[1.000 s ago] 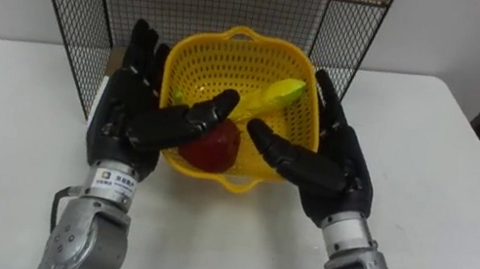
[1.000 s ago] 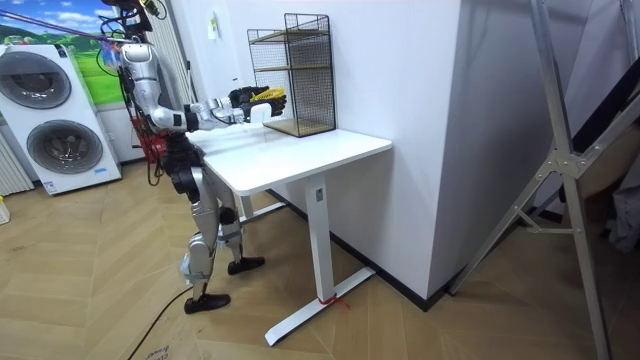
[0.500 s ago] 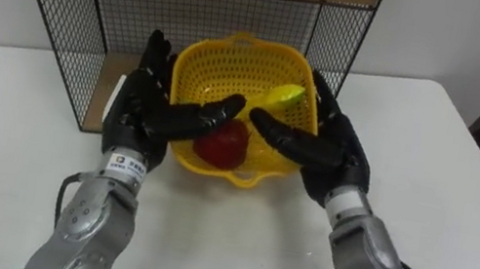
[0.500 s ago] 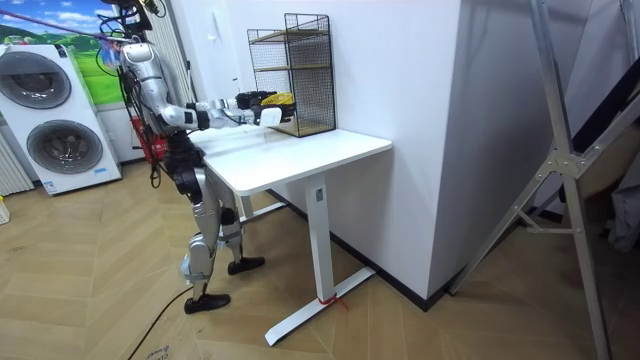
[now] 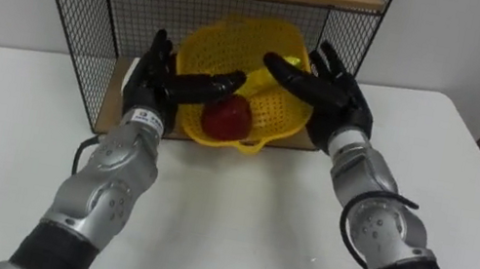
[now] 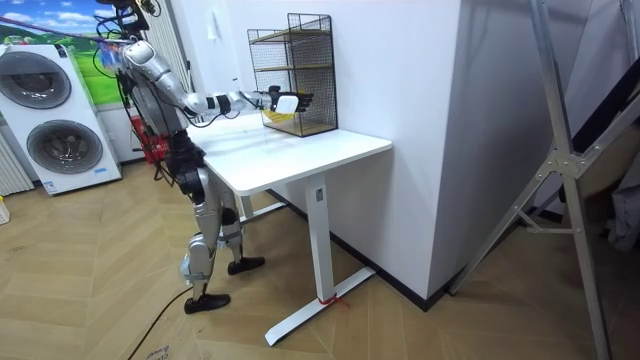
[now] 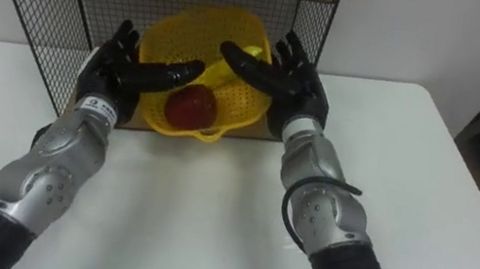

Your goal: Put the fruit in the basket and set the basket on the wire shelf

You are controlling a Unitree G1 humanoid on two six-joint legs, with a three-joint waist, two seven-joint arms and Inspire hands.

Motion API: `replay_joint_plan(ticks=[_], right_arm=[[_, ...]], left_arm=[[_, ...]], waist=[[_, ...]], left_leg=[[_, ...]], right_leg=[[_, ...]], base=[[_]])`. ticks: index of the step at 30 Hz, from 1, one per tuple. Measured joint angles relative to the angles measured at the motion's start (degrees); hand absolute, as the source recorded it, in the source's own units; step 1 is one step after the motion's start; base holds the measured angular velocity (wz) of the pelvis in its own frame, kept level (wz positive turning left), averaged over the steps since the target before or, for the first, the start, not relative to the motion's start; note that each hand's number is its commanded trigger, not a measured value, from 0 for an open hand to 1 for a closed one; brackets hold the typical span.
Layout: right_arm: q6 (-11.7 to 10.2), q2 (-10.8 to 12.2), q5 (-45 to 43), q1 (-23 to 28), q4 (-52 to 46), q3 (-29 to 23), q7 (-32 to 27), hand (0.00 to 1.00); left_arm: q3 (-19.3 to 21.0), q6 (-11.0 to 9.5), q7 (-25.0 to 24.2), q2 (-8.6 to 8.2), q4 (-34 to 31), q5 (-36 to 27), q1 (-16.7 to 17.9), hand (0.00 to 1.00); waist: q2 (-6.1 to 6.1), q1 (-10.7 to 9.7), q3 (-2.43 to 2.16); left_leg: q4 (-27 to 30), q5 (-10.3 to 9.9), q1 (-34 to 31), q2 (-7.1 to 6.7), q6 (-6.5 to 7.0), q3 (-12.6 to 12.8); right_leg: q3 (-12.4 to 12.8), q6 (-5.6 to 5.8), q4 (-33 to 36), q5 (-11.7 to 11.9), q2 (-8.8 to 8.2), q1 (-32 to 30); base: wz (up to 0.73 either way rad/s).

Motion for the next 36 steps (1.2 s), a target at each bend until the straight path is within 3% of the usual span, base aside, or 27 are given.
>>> replay_joint_plan(ticks=[4, 8, 10, 15, 21, 25, 36], right_arm=[[3.5, 0.1, 0.8, -2.9, 2.4, -0.6, -1.6, 0.0], [4.9, 0.1, 3.9, -4.6, 4.7, -0.7, -2.4, 0.0], [6.4, 0.3, 5.9, -6.1, 6.3, -2.3, -2.7, 0.0], [8.0, 0.8, 6.6, -7.7, 8.7, -4.7, -2.7, 0.0], [8.5, 1.8, 6.5, -8.1, 9.6, -7.0, -2.6, 0.0], [8.5, 2.0, 6.1, -9.2, 11.7, -7.1, -1.2, 0.0], [10.9, 1.6, 3.7, -8.9, 17.1, -7.1, -0.2, 0.0]], left_arm=[[2.5, 3.7, 0.3, 0.2, 1.8, -0.1, -3.7, 0.0], [3.4, 5.2, 0.5, 0.46, 6.2, -0.2, -7.1, 0.0], [4.4, 6.9, 0.5, 0.38, 8.3, -0.4, -8.6, 0.0], [7.9, 9.2, 1.3, 0.39, 9.4, -0.3, -10.3, 0.0], [10.9, 10.2, 1.4, 0.42, 9.4, -0.7, -11.8, 0.0], [10.8, 11.4, 1.2, 0.42, 9.4, -1.1, -11.8, 0.0], [10.9, 11.7, -0.2, 0.41, 10.8, -2.3, -10.9, 0.0]], waist=[[0.65, -0.1, -0.33], [1.22, -0.3, -0.3], [1.63, -0.2, -0.2], [1.72, -0.2, -0.22], [1.95, -0.4, -0.27], [3.12, -0.7, -0.26], [3.45, -0.9, -0.18]], left_leg=[[0.0, 0.1, 0.4, 0.02, -0.01, 0.0], [0.0, 0.0, 1.3, 0.0, -0.03, 0.0], [-0.1, 0.0, 1.3, 0.02, -0.04, -0.3], [0.0, 0.1, 1.3, -0.03, -0.12, -0.7], [0.2, 0.0, 1.2, -0.1, -0.26, -1.0], [0.2, 0.1, 1.4, -0.1, -0.24, -1.1], [0.0, 0.4, 1.6, -0.77, 0.06, -1.6]], right_leg=[[0.0, 0.0, 0.1, 0.0, 0.0, 0.4], [0.0, 0.0, 0.1, 0.0, -0.05, 1.3], [0.0, -0.01, 0.1, 0.0, 0.1, 1.2], [0.0, -0.01, 0.2, 0.0, 0.28, 1.2], [-0.4, 0.03, 0.2, 0.0, 0.37, 1.3], [-0.4, 0.13, 0.2, 0.1, 0.4, 1.6], [-1.7, 0.13, 0.1, 0.0, -0.03, 2.2]], base=[[0.0], [0.0], [0.0], [0.0], [0.01], [0.0], [0.05]])
